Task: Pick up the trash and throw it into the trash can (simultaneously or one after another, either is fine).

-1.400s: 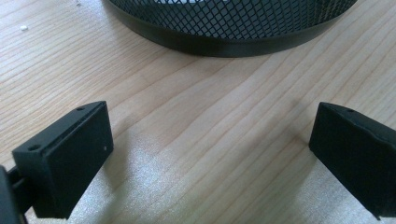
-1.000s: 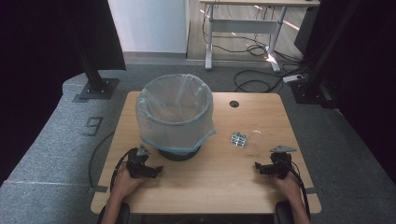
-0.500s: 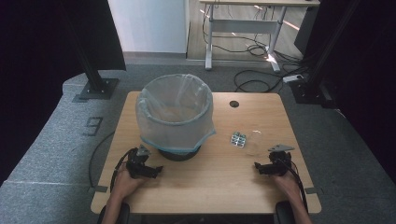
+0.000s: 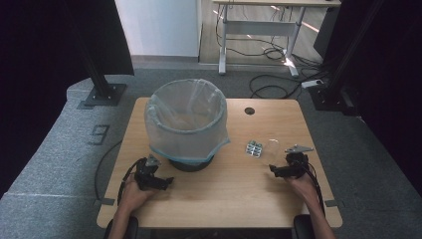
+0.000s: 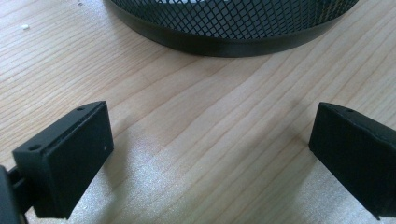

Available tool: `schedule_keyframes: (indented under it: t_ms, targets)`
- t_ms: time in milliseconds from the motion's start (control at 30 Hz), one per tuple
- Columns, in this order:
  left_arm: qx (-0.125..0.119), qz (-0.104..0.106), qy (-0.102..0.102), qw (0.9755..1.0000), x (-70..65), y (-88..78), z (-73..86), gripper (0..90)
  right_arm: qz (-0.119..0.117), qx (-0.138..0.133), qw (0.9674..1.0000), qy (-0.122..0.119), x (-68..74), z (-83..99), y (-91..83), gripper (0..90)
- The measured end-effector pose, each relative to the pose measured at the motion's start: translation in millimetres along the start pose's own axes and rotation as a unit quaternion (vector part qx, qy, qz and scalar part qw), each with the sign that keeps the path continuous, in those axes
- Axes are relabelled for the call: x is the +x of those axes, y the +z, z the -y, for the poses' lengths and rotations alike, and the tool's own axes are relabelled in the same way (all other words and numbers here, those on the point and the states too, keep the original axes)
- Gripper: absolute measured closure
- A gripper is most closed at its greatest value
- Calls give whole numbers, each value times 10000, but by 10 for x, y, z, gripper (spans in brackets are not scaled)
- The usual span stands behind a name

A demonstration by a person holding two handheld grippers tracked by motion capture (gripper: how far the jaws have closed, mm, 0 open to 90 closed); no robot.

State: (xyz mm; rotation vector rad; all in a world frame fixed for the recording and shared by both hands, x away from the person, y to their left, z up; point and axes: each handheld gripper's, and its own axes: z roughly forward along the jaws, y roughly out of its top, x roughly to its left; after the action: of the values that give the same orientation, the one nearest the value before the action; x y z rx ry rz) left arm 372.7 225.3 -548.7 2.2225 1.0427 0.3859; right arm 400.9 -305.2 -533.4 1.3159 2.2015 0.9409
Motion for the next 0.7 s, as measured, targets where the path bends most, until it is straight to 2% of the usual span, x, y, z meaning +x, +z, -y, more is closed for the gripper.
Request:
schedule_keyframes:
  t_ms: [367, 533, 700]
  targets:
    - [2, 0, 2, 10000, 0, 0, 0, 0, -79, -133, 9999, -58, 24, -165, 135, 0]
    - [1, 0, 1, 10000, 0, 0, 0, 0, -45, -68, 10000, -40, 30, -197, 252, 0]
    - [1, 0, 1, 10000, 0, 0, 0, 0, -78, -46, 9999, -79, 52, -224, 347, 63]
